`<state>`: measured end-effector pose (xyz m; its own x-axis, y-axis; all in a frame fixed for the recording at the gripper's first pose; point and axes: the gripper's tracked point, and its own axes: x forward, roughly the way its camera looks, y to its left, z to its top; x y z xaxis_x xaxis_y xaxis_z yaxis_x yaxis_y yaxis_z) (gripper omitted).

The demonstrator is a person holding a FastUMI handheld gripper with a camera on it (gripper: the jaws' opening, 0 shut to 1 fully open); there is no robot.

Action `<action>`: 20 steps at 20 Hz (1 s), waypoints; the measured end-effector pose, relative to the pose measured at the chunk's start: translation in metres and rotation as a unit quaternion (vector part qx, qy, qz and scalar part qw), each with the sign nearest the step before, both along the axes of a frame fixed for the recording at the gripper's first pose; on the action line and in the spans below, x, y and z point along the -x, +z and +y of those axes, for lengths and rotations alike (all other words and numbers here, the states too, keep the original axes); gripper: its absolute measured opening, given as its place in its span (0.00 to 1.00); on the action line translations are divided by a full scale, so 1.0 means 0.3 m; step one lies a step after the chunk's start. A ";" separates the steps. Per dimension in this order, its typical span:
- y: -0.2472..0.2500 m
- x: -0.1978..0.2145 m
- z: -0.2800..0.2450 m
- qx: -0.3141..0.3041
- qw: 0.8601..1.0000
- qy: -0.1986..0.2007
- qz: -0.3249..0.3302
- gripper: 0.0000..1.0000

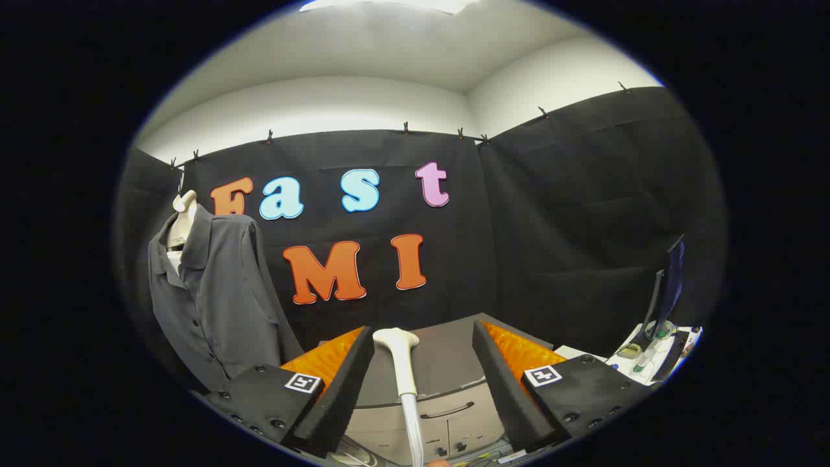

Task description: Iron the clothes twice with a garment steamer, once on the left side and once on the right side.

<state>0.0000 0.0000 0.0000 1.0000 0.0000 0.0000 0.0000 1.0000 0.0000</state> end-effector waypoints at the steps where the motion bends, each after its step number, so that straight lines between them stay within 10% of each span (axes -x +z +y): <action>1: -0.005 0.022 0.022 -0.002 1.000 -0.001 0.002 0.98; 20: 0.023 0.029 0.047 0.021 0.999 0.009 0.034 0.98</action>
